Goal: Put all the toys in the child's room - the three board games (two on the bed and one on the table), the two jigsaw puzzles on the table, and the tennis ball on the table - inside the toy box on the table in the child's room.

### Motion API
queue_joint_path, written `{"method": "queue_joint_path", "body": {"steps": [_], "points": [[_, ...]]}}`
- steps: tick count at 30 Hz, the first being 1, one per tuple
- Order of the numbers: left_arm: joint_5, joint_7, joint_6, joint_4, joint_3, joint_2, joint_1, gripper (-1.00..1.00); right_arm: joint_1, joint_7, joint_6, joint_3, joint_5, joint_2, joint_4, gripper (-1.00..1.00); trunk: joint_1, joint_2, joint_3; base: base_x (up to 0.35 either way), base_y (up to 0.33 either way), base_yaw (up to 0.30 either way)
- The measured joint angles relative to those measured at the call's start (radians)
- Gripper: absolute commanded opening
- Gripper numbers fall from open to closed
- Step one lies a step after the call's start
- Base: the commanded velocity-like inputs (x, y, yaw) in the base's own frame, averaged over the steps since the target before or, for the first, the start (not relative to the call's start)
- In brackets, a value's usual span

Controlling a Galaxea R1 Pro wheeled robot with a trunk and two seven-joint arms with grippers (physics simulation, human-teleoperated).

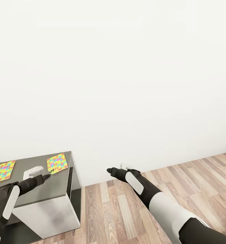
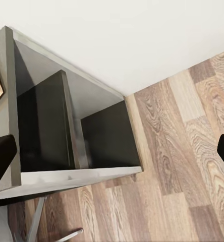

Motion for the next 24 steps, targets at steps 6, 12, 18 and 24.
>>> {"method": "queue_joint_path", "body": {"steps": [6,12,18,24], "points": [[-0.002,0.002,0.000,0.052,-0.001,0.008,-0.124,1.00,0.000,0.001,0.000,0.000,0.000,0.000,-0.001,1.00,0.000,0.000,0.010,0.000,0.000,0.000],[-0.012,0.006,-0.015,0.216,-0.002,0.037,-0.269,1.00,0.000,0.001,0.000,0.000,0.000,0.000,-0.001,1.00,0.000,0.000,0.020,0.000,0.000,0.000],[-0.019,0.007,-0.080,0.371,-0.009,0.057,-0.384,1.00,0.000,0.001,0.000,0.000,0.000,0.000,-0.001,1.00,0.000,0.000,0.030,0.000,0.000,0.000],[-0.031,0.009,-0.110,0.424,-0.014,0.058,-0.421,1.00,0.000,0.001,0.000,0.000,0.000,0.000,-0.002,1.00,0.000,0.000,0.039,0.000,0.000,0.000]]}}
